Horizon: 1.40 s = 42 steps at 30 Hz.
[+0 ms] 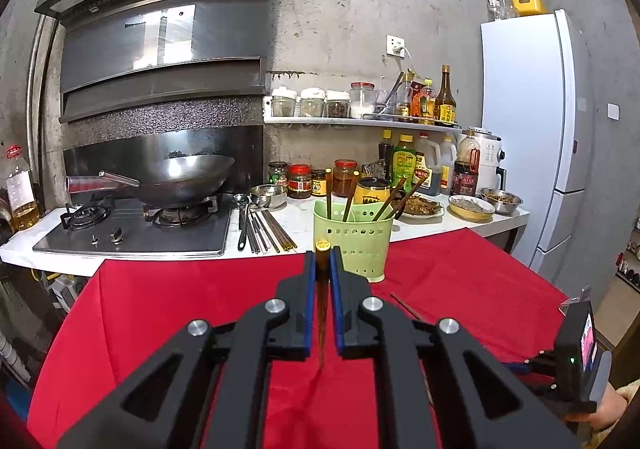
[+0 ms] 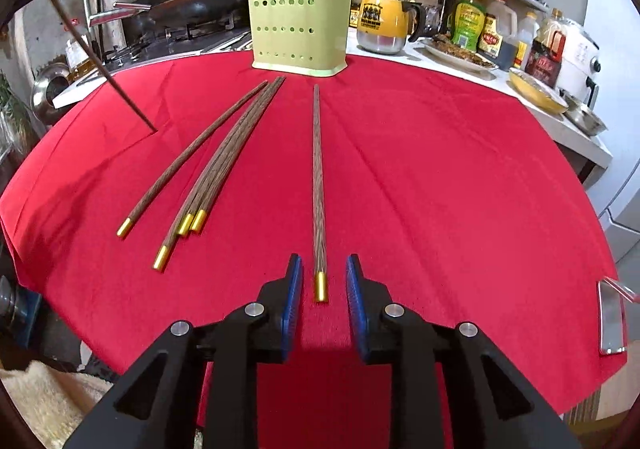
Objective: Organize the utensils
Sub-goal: 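Lift both chopsticks and carry them over the green holder, then lower both chopsticks into the green holder and open both tools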
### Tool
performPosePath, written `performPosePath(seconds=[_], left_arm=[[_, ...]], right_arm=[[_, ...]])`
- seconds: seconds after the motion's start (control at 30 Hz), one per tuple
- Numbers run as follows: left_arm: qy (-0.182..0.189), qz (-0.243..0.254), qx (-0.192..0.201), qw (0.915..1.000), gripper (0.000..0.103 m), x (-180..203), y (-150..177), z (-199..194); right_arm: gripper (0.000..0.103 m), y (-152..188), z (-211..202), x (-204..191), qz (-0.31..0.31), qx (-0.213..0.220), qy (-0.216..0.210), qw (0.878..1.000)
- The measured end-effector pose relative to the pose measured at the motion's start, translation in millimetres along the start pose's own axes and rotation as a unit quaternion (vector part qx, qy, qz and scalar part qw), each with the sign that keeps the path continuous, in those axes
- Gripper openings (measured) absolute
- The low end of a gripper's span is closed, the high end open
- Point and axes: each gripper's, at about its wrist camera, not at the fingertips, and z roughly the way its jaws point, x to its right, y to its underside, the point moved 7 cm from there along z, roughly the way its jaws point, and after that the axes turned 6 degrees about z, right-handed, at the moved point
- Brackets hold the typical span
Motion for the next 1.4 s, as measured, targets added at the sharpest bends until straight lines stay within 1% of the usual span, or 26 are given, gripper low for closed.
performPosePath(seconds=[0.03,0.13,0.2,0.27,0.4,0.57,0.67,0.73,1.0,1.13,1.27,1.4], left_arm=[[0.0,0.001,0.0,1.0,0.007,1,0,-1],[-0.003,0.003,0.001,1.0,0.007,2,0,-1],[-0.003,0.003,0.001,1.0,0.007,2,0,-1],[-0.003,0.003,0.001,1.0,0.007,2,0,-1],[-0.004,-0.003,0.0,1.0,0.007,0,1,-1],[-0.004,-0.005,0.001,1.0,0.007,0,2,-2],[-0.004,-0.008,0.002,1.0,0.007,-2,2,-2],[-0.004,-0.01,0.003,0.9999,0.007,-3,2,-2],[0.0,-0.01,0.002,0.9999,0.007,-5,1,1],[0.002,-0.01,0.004,0.9999,0.007,-6,-3,6],[0.007,0.0,0.004,1.0,0.007,0,-6,13],[0.011,0.001,-0.012,0.9999,0.007,2,1,27]], right_arm=[[0.007,0,0,-2,0.001,0.001,-0.009,1.0],[0.007,0,-1,-4,-0.008,0.006,0.0,1.0],[0.007,-3,-4,-3,0.002,0.01,-0.012,1.0],[0.007,-15,-17,-2,0.006,0.033,-0.014,0.999],[0.007,-53,-62,-3,0.016,0.1,-0.034,0.994],[0.007,-113,-120,-7,0.013,0.178,-0.047,0.983],[0.007,-141,-140,-9,0.005,0.208,-0.049,0.977],[0.007,-158,-143,-10,-0.003,0.217,-0.042,0.975],[0.007,-197,-128,-15,-0.01,0.213,-0.038,0.976],[0.008,-208,-118,-15,-0.014,0.213,-0.03,0.977],[0.008,-204,-98,-11,-0.006,0.196,-0.037,0.98],[0.007,-188,-68,-10,-0.004,0.167,-0.04,0.985]])
